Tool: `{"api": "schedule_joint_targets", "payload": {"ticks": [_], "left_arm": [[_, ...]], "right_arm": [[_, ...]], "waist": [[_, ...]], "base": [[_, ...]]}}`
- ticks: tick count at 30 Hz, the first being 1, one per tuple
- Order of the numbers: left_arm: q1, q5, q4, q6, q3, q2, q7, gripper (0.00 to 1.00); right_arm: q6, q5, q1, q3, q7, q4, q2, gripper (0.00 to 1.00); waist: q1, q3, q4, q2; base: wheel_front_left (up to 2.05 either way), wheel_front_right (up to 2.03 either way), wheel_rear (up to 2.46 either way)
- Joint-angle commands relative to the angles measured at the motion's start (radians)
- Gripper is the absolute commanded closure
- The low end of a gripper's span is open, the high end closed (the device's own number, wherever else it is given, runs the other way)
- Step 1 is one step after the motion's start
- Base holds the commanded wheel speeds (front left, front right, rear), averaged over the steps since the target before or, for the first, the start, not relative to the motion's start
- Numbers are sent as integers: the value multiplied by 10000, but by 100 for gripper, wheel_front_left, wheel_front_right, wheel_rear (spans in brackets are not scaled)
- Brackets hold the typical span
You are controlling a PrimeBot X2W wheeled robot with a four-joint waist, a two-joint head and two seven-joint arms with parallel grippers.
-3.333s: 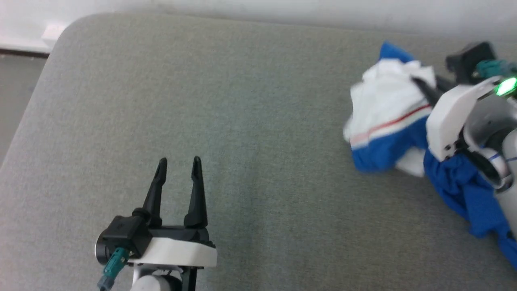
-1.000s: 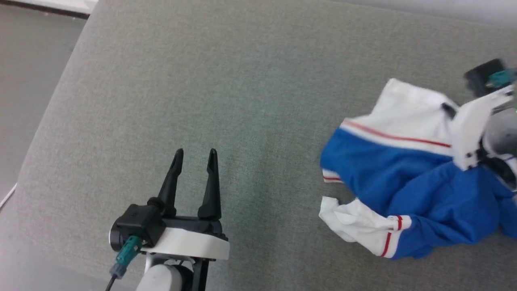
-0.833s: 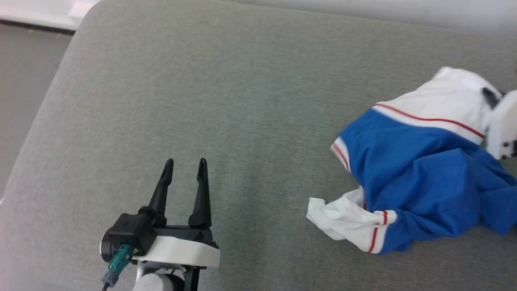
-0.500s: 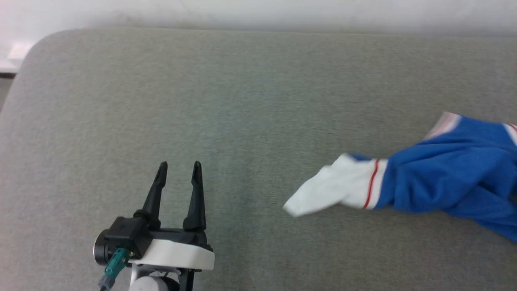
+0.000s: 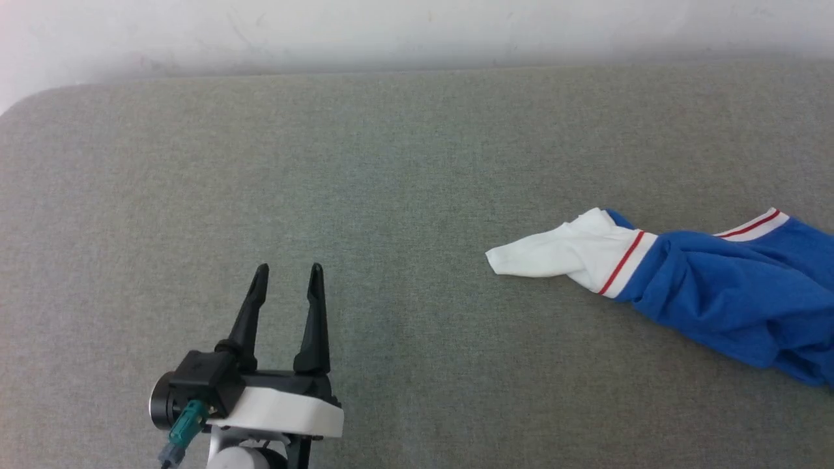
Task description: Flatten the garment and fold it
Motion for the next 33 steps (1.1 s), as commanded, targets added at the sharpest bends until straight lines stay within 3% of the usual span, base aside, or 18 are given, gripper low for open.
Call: {"api": "schedule_joint_targets", "payload": {"ticks": [1,5,8,16,23,24,25,33], "left_arm": [[143,97,26,-56,55,8,-47,0],[114,109,-60,-60,71,9,-47,0],[-3,91,-113,-74,-39,3,-47,0],[-650,70,-178,-21,-432,-11,-47,0],[-969,44,-196,56,-632,-16,-47,0],[-998,32,-203,71,-666,-16,-47,0],[-1028,15,-203,91,-693,-16,-47,0],[-1142,-131,-107,205,-818,-17,-47,0]], "right_arm": [[-21,83,-265,101,30,-206,18,0],[-21,514,-915,1449,893,-1784,-109,0],[-21,743,-1458,2188,1597,-2037,-443,0],[-21,776,-2460,3017,3070,-299,-1754,0],[-21,1237,-2658,3661,3151,683,-2153,0],[-21,1330,-2673,3705,3197,806,-2131,65],[-21,1385,-2691,3769,3247,937,-2133,100],[-21,1459,-3472,4570,2450,620,-2516,100]], "waist": [[0,-43,-48,-1],[0,126,-91,-1],[0,453,-14,-1],[0,1570,572,-1],[0,2198,953,-1],[0,2244,988,-1],[0,2267,1016,-1],[0,1866,1176,-1]], "base": [[0,0,0],[0,0,0],[0,0,0],[0,0,0],[0,0,0],[0,0,0],[0,0,0],[0,0,0]]}}
